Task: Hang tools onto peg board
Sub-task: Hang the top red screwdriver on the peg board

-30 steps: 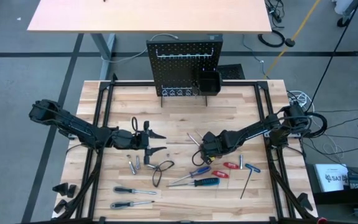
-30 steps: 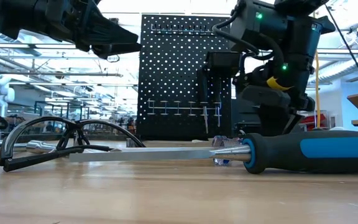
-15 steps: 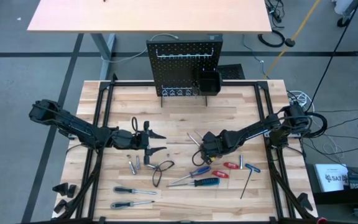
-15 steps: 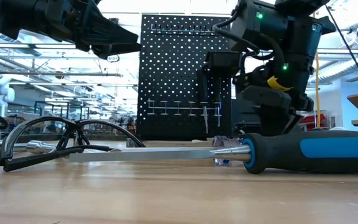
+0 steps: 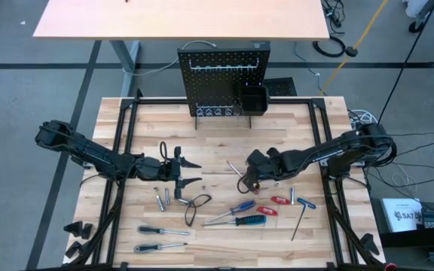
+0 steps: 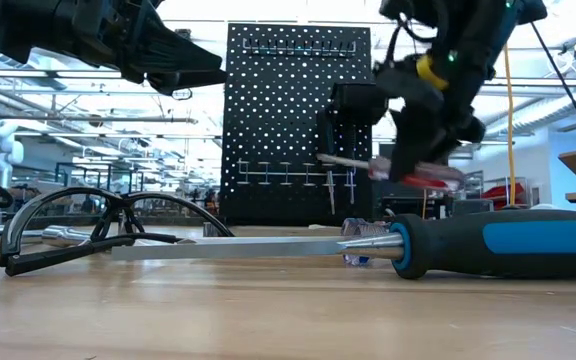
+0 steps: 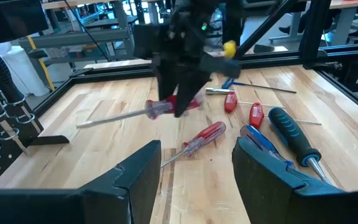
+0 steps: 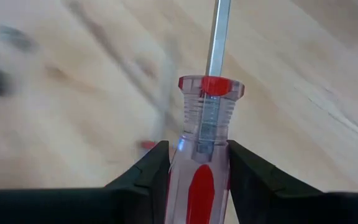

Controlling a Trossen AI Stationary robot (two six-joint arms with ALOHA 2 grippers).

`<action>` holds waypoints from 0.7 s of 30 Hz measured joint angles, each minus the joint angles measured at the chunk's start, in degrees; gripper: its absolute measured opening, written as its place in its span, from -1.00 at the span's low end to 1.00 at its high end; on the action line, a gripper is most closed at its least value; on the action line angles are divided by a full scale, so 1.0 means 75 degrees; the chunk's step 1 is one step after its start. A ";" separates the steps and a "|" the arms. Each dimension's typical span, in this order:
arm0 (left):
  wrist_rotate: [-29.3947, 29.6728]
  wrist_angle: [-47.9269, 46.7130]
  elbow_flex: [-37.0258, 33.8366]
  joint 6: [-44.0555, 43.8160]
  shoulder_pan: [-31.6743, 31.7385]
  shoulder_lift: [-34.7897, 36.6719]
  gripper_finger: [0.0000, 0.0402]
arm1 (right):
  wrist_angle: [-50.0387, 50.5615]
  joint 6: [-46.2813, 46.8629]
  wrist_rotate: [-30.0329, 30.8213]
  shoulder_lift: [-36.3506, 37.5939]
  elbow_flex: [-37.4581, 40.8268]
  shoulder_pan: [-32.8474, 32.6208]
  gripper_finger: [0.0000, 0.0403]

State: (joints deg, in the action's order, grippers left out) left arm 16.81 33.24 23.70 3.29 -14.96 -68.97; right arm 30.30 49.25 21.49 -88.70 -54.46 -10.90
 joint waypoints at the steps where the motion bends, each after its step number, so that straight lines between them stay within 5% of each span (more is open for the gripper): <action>1: 0.0001 -0.0001 0.0000 0.0003 0.0000 0.0000 0.00 | -0.0311 -0.0145 -0.0031 0.0022 0.0000 -0.0017 -0.40; 21: -0.0614 0.1679 -0.0003 -0.0625 -0.0009 -0.0003 0.00 | -0.6600 -0.4463 -0.0275 0.0025 -0.0017 -0.0249 -0.40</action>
State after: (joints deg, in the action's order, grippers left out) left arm 12.21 45.84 23.68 -1.39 -15.03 -68.99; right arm -19.20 15.77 19.43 -88.51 -54.59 -12.77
